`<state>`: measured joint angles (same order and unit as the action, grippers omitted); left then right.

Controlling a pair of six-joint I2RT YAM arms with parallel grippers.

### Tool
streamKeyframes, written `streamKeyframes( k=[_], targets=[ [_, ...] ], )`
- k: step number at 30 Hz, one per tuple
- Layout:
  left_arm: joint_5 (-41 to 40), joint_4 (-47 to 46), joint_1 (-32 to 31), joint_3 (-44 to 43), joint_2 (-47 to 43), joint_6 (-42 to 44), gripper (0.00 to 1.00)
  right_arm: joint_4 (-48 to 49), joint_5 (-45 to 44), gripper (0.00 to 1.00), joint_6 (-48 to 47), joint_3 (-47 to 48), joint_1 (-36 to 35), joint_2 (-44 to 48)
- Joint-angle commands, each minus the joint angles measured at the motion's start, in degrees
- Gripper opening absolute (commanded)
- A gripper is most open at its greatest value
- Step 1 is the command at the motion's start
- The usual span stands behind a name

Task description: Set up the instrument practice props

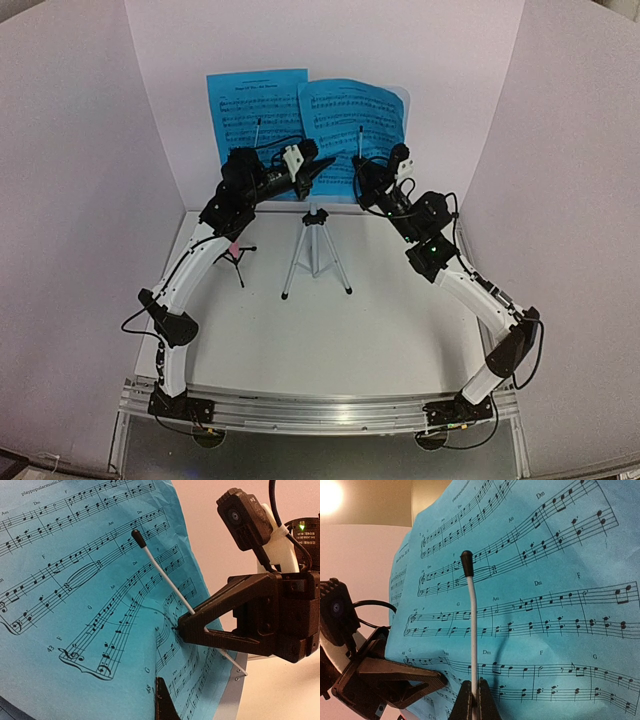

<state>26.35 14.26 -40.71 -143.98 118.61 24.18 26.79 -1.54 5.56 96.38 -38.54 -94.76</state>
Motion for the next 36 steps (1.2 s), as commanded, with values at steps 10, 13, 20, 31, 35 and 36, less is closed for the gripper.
streamKeyframes(
  k=[10, 13, 20, 31, 35, 36],
  targets=[
    [0.0, -1.1, 0.0, -0.3, 1.2, 0.7, 0.0, 2.0, -0.7, 0.0, 0.4, 0.8, -0.2, 1.0],
    [-0.3, -1.3, 0.0, -0.3, 1.2, 0.8, 0.0, 2.0, -2.1, 0.0, 0.9, 0.6, -0.1, 1.0],
    [-0.8, -1.8, 0.0, -0.1, 1.1, 1.2, 0.0, 0.9, -2.6, 0.0, 1.0, 1.2, -0.1, 0.7],
    [-1.6, -4.6, 0.0, 0.1, 1.3, 0.4, 0.0, 0.7, -1.5, 0.0, 0.9, 2.5, -0.2, 0.0],
    [-1.6, -4.5, 0.0, 0.1, 1.4, 0.3, 0.0, 0.5, -1.5, 0.0, 0.9, 2.7, -0.1, -0.1],
    [-1.4, -4.2, 0.0, 0.3, 1.3, 0.3, 0.0, 0.4, -1.5, 0.0, 0.9, 2.7, -0.1, -0.1]
  ],
)
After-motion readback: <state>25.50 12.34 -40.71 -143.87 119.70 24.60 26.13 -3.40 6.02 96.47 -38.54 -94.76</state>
